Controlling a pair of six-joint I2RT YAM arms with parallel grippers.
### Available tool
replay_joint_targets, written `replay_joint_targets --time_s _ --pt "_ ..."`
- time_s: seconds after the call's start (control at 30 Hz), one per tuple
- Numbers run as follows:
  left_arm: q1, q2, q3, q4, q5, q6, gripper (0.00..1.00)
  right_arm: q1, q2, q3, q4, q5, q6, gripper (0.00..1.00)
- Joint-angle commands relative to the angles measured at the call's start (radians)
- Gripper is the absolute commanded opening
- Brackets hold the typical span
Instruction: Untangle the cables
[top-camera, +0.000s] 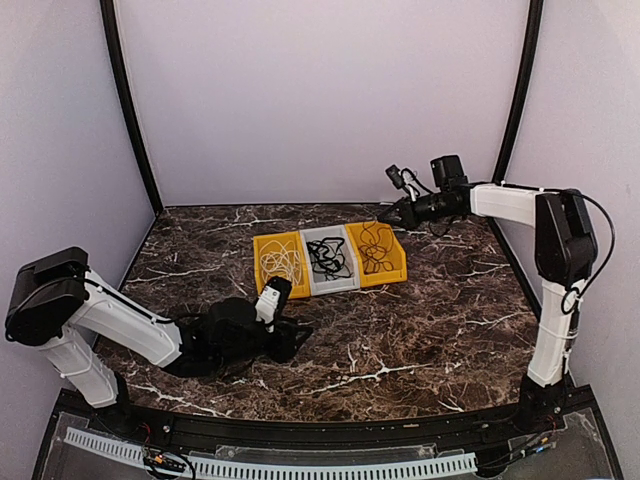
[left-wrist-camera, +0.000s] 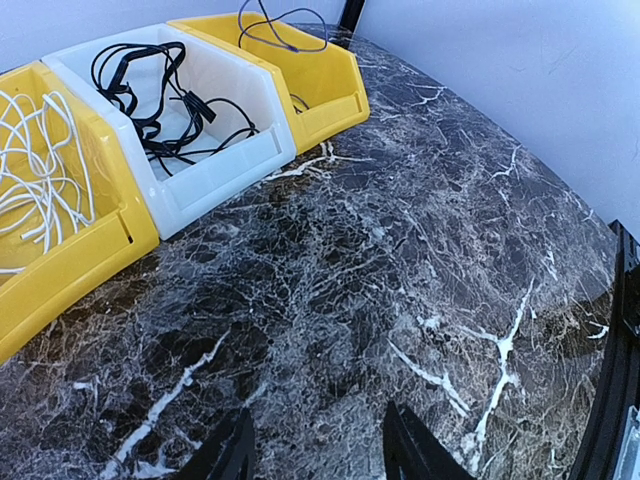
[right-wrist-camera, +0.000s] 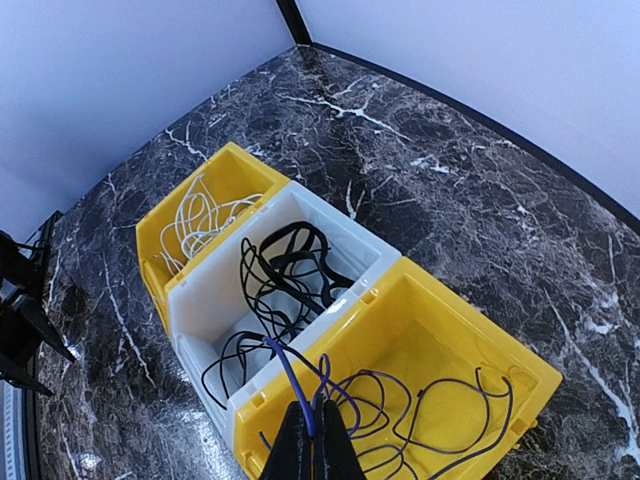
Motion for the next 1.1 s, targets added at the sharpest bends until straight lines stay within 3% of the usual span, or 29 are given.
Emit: replay_joint_targets --time_s 0.0,0.4,0.7,0.87,1.07 --pt "-0.005 -0.048 -0.006 0.002 -0.011 0.009 0.46 0.003 0.023 -0.001 0.03 0.102 0.017 0.0" --pt "-0.004 -0.028 0.016 -0.011 -0.009 0.02 0.46 0.071 0.071 0.012 -0.056 0.409 -0.082 0.0" --pt "-0.005 -0.008 0.033 -0.029 -0.013 0.008 0.46 0.121 0.093 0.029 -0.12 0.514 -0.116 0.01" --pt "-0.004 -0.037 0.06 -0.141 -0.118 -0.01 0.47 0.121 0.057 0.028 -0.136 0.55 -0.119 0.34" --pt "0.003 -0.098 0.093 -0.278 -0.242 0.023 0.56 0.119 -0.084 -0.034 -0.133 0.552 -0.16 0.52"
